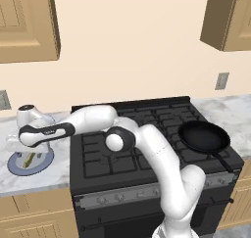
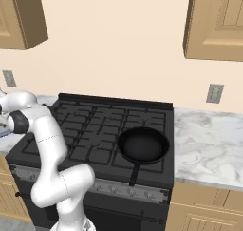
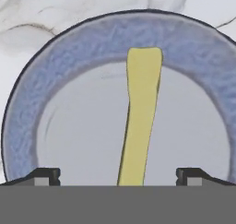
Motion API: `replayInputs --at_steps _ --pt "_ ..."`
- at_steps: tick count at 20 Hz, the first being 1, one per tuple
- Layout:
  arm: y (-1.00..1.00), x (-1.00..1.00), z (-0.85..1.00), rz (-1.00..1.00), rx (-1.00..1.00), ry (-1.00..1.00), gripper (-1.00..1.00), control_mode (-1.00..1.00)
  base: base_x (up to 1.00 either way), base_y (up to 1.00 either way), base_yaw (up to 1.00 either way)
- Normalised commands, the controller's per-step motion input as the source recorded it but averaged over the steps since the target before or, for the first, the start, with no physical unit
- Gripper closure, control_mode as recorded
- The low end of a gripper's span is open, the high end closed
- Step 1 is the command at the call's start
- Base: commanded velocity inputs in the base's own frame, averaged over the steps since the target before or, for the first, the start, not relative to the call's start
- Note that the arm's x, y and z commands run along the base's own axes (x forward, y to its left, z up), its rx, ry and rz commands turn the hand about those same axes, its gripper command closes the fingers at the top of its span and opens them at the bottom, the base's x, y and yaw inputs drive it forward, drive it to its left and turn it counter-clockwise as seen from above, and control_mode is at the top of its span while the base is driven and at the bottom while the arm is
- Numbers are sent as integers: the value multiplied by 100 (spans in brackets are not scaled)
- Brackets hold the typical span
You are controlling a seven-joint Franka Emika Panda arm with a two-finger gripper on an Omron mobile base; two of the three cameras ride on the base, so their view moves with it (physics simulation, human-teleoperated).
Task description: Pick up the butter stick and place it in the pan. Then turn on the burner for the pan.
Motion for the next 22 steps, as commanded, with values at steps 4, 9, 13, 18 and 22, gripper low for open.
replayInputs --at_steps 4,9,13,18,22 --pt "0 0 -16 0 0 5 -100 -100 0 0 0" --pt "0 0 -5 0 0 2 100 -100 0 0 0" --pt "0 0 0 0 0 0 100 -100 0 0 0" --pt "-4 0 13 0 0 0 100 -100 0 0 0" --pt "-33 -9 40 0 0 0 100 -100 0 0 0"
